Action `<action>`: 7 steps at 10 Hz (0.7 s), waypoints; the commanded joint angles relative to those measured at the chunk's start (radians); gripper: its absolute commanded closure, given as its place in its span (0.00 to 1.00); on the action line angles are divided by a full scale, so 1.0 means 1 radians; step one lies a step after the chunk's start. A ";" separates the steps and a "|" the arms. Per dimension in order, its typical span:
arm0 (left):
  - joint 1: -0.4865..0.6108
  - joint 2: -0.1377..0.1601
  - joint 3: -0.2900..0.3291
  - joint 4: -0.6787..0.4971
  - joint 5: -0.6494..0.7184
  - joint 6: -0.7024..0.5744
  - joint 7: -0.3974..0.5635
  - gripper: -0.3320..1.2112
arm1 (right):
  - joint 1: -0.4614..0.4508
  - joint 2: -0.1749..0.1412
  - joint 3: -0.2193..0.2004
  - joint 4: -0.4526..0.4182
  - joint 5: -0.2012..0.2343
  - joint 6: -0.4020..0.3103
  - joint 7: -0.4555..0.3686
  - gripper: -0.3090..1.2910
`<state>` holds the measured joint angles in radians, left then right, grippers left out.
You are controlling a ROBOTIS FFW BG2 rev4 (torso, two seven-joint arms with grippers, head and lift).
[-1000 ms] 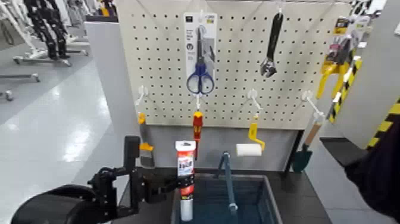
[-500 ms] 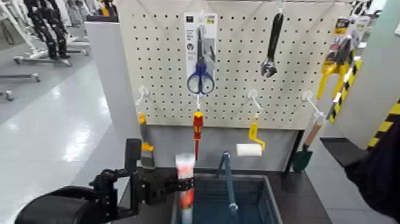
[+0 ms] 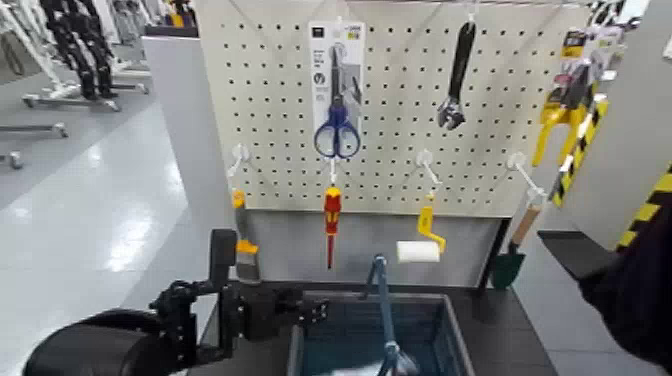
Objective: Put the red glue tube into the crate.
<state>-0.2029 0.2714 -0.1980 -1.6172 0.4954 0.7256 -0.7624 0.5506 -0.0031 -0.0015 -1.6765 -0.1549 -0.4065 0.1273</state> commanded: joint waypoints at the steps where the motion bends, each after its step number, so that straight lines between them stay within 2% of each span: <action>1: -0.001 0.000 0.000 -0.004 0.000 0.000 0.000 0.15 | 0.000 0.137 0.000 0.000 0.000 0.000 0.000 0.28; 4: 0.005 -0.001 -0.001 -0.015 -0.015 -0.026 0.005 0.15 | 0.002 0.137 -0.005 0.000 0.000 -0.002 0.000 0.28; 6: 0.062 -0.001 0.012 -0.159 -0.201 -0.055 0.057 0.16 | 0.002 0.137 -0.006 0.003 -0.003 -0.009 0.000 0.28; 7: 0.123 -0.011 0.037 -0.217 -0.241 -0.092 0.120 0.16 | 0.003 0.138 -0.006 0.003 -0.003 -0.011 0.000 0.28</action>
<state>-0.1108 0.2644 -0.1731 -1.8009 0.2829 0.6508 -0.6475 0.5526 -0.0031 -0.0079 -1.6739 -0.1579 -0.4163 0.1261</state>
